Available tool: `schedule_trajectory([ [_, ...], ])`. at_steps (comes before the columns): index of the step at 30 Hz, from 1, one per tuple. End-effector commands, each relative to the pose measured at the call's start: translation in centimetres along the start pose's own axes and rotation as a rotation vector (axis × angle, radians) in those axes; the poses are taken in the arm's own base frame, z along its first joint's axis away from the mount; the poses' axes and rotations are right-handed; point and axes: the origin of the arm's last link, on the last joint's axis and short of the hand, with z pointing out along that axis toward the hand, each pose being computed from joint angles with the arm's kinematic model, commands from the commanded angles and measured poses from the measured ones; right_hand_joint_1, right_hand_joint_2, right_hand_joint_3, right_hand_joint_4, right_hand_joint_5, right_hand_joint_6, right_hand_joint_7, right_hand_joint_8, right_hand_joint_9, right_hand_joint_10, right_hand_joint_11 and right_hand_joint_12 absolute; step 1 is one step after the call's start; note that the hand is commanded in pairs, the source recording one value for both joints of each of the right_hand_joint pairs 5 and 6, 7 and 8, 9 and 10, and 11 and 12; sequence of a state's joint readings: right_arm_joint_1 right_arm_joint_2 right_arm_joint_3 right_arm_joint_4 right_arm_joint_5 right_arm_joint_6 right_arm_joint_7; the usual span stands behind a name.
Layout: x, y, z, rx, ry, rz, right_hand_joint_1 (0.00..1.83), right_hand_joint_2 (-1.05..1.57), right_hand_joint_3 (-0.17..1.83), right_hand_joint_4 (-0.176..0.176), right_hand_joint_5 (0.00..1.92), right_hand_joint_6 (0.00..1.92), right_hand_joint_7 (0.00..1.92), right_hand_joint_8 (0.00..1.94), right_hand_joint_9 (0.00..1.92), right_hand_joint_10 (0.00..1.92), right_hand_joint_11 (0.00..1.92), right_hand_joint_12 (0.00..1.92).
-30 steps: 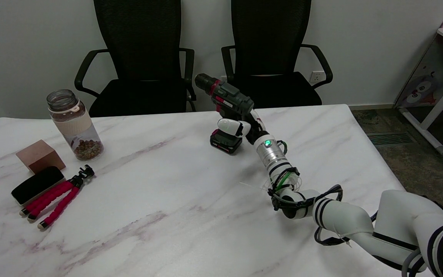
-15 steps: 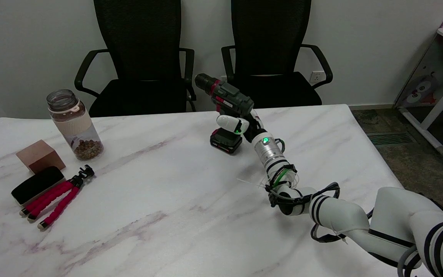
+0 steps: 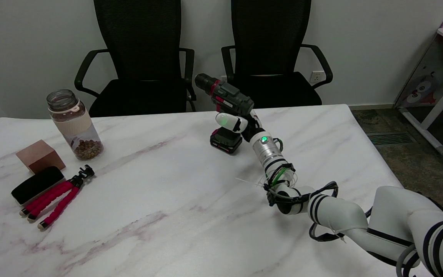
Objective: Pick up the power screwdriver.
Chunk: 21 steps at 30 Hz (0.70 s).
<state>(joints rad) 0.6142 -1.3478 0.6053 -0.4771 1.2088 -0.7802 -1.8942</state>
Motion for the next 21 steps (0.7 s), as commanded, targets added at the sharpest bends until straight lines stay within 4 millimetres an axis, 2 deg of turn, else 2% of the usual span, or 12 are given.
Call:
schedule_trajectory([
  [1,-0.64,-0.21,0.09,0.006,-0.017,0.034,0.81,-0.40,0.55,0.114,0.01,0.01,0.01,0.01,0.25,0.25,0.12,0.12],
  [7,-0.83,-0.23,0.07,0.007,-0.021,0.036,0.88,-0.25,0.48,0.112,0.02,0.02,0.02,0.02,0.28,0.28,0.14,0.14],
  [9,-0.89,-0.23,0.08,0.004,-0.021,0.041,0.91,-0.21,0.53,0.108,0.03,0.03,0.03,0.03,0.30,0.30,0.15,0.15],
  [12,-0.90,-0.23,0.09,0.004,-0.021,0.042,0.92,-0.14,0.50,0.102,0.04,0.04,0.04,0.04,0.32,0.32,0.17,0.17],
  [15,-0.90,-0.23,0.09,0.004,-0.021,0.042,0.97,-0.09,0.61,0.097,0.05,0.05,0.05,0.05,0.36,0.36,0.19,0.19],
  [21,-0.93,-0.14,0.09,-0.003,-0.023,0.042,0.99,0.02,0.64,0.085,0.07,0.07,0.07,0.07,0.42,0.42,0.31,0.31],
])
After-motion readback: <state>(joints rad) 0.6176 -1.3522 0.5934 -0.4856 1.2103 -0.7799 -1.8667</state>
